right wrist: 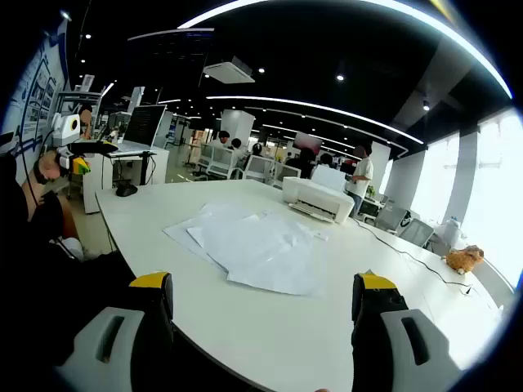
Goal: Organize the stack of printing papers by aligning and flattening the scattered papers on the table
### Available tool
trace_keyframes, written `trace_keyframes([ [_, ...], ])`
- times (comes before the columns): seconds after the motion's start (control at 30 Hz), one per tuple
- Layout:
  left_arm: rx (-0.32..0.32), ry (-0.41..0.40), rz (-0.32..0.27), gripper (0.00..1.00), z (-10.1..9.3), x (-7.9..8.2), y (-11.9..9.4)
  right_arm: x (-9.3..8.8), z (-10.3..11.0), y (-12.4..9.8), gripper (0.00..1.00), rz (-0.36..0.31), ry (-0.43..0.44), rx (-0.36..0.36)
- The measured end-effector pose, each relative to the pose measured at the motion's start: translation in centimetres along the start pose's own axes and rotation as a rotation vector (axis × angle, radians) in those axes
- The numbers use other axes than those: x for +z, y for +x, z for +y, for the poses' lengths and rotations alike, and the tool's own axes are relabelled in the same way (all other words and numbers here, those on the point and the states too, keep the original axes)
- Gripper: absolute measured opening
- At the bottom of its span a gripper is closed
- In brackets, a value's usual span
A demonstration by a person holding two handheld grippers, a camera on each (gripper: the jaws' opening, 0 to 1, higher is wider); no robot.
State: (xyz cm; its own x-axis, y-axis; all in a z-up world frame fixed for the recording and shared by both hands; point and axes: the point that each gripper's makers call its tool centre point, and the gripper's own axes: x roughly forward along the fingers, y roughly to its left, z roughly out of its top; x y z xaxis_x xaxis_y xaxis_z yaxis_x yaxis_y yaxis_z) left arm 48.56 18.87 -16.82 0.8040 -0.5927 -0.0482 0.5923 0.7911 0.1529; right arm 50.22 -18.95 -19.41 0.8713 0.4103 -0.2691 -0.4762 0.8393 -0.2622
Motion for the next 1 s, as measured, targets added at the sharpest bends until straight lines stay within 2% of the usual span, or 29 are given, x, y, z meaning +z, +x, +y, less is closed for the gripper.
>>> trace_keyframes([
  [1.0, -0.009, 0.011, -0.002, 0.94, -0.34, -0.11, 0.11, -0.15, 0.07, 0.06, 0.85, -0.003, -0.005, -0.002],
])
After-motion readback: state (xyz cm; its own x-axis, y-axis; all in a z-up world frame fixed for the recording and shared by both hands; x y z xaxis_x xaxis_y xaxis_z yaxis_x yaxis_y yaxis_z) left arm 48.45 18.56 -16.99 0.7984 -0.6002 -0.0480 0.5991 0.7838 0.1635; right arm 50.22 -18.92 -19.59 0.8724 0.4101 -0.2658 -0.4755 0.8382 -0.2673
